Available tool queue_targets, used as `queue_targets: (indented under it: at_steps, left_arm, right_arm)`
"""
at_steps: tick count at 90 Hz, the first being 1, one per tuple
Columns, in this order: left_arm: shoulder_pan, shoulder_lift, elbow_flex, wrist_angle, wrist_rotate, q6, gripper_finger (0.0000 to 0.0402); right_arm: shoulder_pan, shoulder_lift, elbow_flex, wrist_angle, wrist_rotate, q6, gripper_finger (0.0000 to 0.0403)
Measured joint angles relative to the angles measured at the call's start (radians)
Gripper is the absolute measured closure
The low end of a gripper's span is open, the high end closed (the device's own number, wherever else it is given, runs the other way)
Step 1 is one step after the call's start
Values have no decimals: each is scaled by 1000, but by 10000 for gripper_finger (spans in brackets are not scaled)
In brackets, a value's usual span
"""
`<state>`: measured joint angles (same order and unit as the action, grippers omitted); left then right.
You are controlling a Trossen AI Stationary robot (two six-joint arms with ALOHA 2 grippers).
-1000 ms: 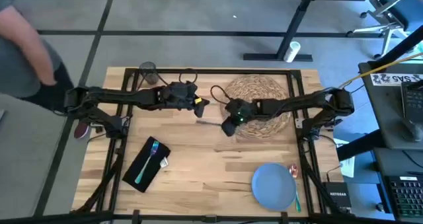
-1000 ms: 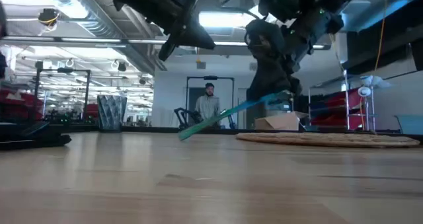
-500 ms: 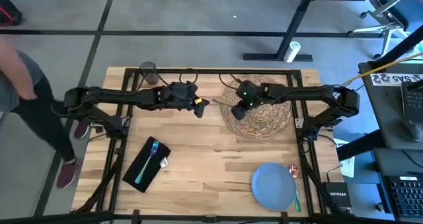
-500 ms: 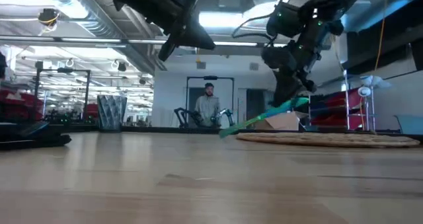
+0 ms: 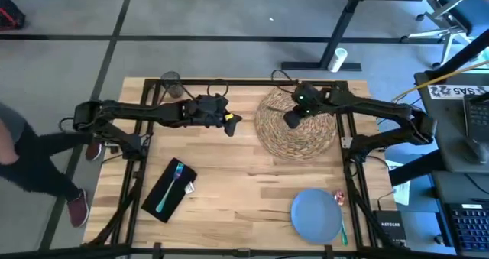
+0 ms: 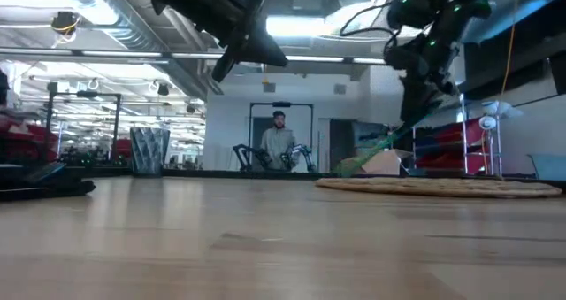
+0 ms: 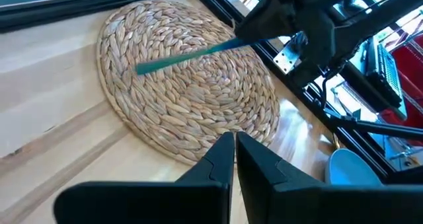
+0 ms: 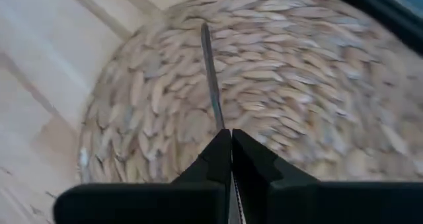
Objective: Set table place
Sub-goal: Put the blue knife on the brown placemat
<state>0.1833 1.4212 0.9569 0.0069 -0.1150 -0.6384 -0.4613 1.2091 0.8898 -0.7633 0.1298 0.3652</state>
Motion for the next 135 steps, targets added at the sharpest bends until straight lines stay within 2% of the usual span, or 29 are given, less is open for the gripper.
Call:
queue_targets:
  at_steps: [25,35,49,63,79,94,107,124,135]
  left_arm:
    - [0,1,0,1,2,3,402]
    - [0,1,0,1,7,3,402]
    - [0,1,0,0,8,12,402]
    - [0,1,0,-45,8,18,402]
    - [0,1,0,-137,8,18,402]
    - [-3,1,0,-188,7,18,402]
    - [-14,1,0,-225,7,18,402]
    - [-34,1,-1,-266,3,16,402]
    - [-42,1,-1,-273,-3,13,402]
  right_arm:
    - [2,-111,0,-154,37,46,403]
    - [2,-141,0,-165,35,49,403]
    - [2,-133,0,-156,-43,49,403]
    - [3,-65,0,-151,-104,51,395]
    - [3,45,-1,-146,-139,34,361]
    - [3,152,-2,-45,-158,0,334]
    - [3,236,-2,43,-175,-12,333]
    - [3,345,-2,26,-146,-38,333]
    - [3,372,-2,27,-139,-50,333]
